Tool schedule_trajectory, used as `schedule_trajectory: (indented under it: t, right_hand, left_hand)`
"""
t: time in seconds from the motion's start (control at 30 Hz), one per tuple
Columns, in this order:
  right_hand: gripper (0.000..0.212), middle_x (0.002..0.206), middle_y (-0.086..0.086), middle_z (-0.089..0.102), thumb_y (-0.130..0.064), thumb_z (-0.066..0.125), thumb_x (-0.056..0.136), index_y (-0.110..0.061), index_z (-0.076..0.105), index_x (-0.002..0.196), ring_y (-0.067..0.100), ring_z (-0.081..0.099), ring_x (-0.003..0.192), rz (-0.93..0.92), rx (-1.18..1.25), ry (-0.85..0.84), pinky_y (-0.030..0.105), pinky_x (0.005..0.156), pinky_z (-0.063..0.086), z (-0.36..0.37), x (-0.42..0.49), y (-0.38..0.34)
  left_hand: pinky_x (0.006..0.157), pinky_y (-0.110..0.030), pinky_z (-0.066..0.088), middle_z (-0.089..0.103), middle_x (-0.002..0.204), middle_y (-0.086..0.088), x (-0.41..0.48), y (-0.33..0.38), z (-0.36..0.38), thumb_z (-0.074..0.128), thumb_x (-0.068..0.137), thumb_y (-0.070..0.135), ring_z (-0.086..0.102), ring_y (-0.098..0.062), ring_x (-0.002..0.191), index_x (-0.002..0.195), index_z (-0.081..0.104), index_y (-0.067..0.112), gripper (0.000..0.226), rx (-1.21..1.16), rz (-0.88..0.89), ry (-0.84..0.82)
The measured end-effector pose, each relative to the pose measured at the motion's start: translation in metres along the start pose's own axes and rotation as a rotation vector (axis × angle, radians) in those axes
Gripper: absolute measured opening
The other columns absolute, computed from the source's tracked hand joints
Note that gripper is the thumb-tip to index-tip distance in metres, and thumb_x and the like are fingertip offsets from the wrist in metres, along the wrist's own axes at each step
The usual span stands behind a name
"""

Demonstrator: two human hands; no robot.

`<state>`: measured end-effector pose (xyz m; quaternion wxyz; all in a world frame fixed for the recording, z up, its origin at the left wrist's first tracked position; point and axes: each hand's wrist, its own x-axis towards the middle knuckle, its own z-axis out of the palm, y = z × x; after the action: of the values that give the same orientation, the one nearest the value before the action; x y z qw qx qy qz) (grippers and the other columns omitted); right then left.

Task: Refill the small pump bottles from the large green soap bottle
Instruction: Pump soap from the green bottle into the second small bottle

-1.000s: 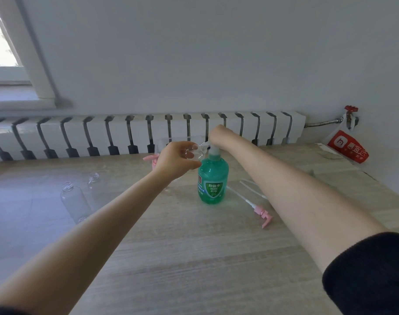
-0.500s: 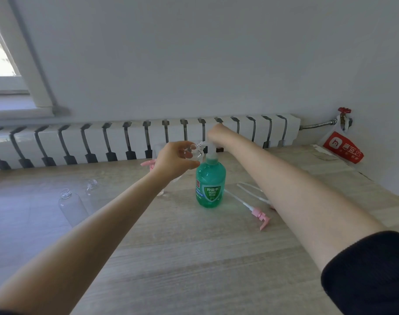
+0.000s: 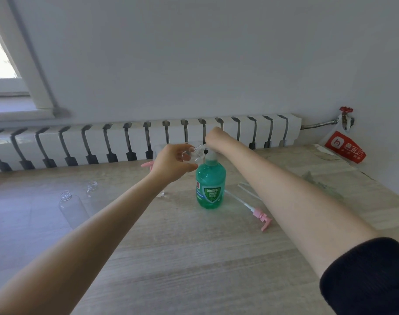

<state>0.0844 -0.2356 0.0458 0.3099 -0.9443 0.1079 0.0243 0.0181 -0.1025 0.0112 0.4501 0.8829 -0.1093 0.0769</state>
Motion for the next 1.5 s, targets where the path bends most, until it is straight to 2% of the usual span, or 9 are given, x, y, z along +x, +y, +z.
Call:
schedule_trajectory:
  t: [0.17,0.43,0.7,0.9,1.03,1.13,1.23,1.3,1.5]
  right_hand:
    - [0.035,0.09,0.011,0.042,-0.01,0.037,0.098,0.002,0.044,0.13,0.018,0.042,0.077,-0.036,-0.097,-0.068,0.023,0.05,0.028,0.005,0.002,0.003]
    - [0.033,0.087,0.008,0.045,-0.012,0.038,0.099,0.002,0.047,0.127,0.013,0.041,0.065,-0.027,-0.095,-0.054,0.023,0.048,0.029,0.002,-0.003,0.005]
    - [0.031,0.068,0.004,0.035,-0.004,0.034,0.097,-0.009,0.034,0.066,0.012,0.033,0.057,-0.117,-0.045,-0.054,0.023,0.05,0.031,-0.006,-0.001,0.006]
    - [0.033,0.073,0.004,0.037,-0.004,0.038,0.095,0.006,0.045,0.125,0.018,0.039,0.064,-0.136,-0.051,-0.017,0.023,0.051,0.028,-0.016,-0.001,0.002]
    - [0.023,0.068,0.005,0.033,-0.005,0.039,0.095,-0.005,0.036,0.072,0.015,0.035,0.059,-0.068,-0.056,0.031,0.025,0.048,0.033,-0.008,0.006,0.001]
    - [0.032,0.069,0.005,0.033,-0.003,0.038,0.094,-0.01,0.028,0.064,0.024,0.043,0.084,-0.139,-0.067,0.009,0.035,0.076,0.046,-0.003,0.011,0.001]
    - [0.016,0.088,0.009,0.043,-0.008,0.037,0.096,0.001,0.05,0.101,0.022,0.039,0.089,-0.096,-0.123,0.007,0.026,0.056,0.035,0.001,0.011,0.003]
    - [0.034,0.105,0.012,0.048,-0.011,0.038,0.097,0.001,0.044,0.128,0.021,0.043,0.089,-0.064,-0.107,-0.004,0.026,0.056,0.034,0.003,0.01,0.002]
    - [0.042,0.13,0.019,0.047,-0.013,0.039,0.097,-0.001,0.036,0.137,0.027,0.052,0.109,-0.069,-0.112,0.02,0.03,0.073,0.039,0.005,0.008,0.002]
  left_hand:
    - [0.091,-0.036,0.053,0.063,0.098,0.001,-0.002,-0.002,0.003,0.074,0.076,0.01,0.061,-0.013,0.09,0.124,0.06,0.013,0.05,0.01,0.001,-0.008]
    - [0.089,-0.041,0.054,0.063,0.095,0.003,-0.003,-0.003,0.002,0.075,0.076,0.016,0.062,-0.014,0.089,0.12,0.063,0.017,0.046,0.043,0.03,0.004]
    - [0.089,-0.033,0.054,0.062,0.101,-0.005,-0.004,0.003,0.001,0.072,0.08,0.009,0.062,-0.017,0.092,0.123,0.059,0.01,0.044,-0.019,0.037,-0.005]
    - [0.09,-0.035,0.054,0.062,0.1,-0.003,0.0,0.006,0.0,0.072,0.08,0.011,0.063,-0.021,0.094,0.124,0.058,0.013,0.046,-0.002,0.045,0.009]
    - [0.089,-0.037,0.054,0.064,0.103,-0.005,0.001,0.003,-0.001,0.073,0.079,0.011,0.064,-0.021,0.094,0.123,0.059,0.014,0.046,-0.004,0.038,0.017]
    - [0.09,-0.037,0.053,0.063,0.103,-0.003,0.001,0.001,-0.001,0.073,0.079,0.011,0.063,-0.019,0.095,0.124,0.058,0.014,0.048,0.001,0.038,0.005]
    - [0.09,-0.034,0.053,0.062,0.104,-0.003,0.0,-0.001,0.0,0.073,0.079,0.011,0.062,-0.018,0.094,0.125,0.058,0.013,0.048,0.001,0.044,0.003]
    - [0.088,-0.033,0.054,0.063,0.104,-0.004,0.0,-0.002,0.0,0.073,0.079,0.01,0.063,-0.018,0.092,0.124,0.058,0.013,0.048,-0.002,0.046,0.002]
    - [0.085,-0.03,0.054,0.06,0.098,0.0,-0.003,-0.005,0.005,0.073,0.079,0.01,0.062,-0.017,0.088,0.124,0.058,0.012,0.047,-0.012,0.042,0.016]
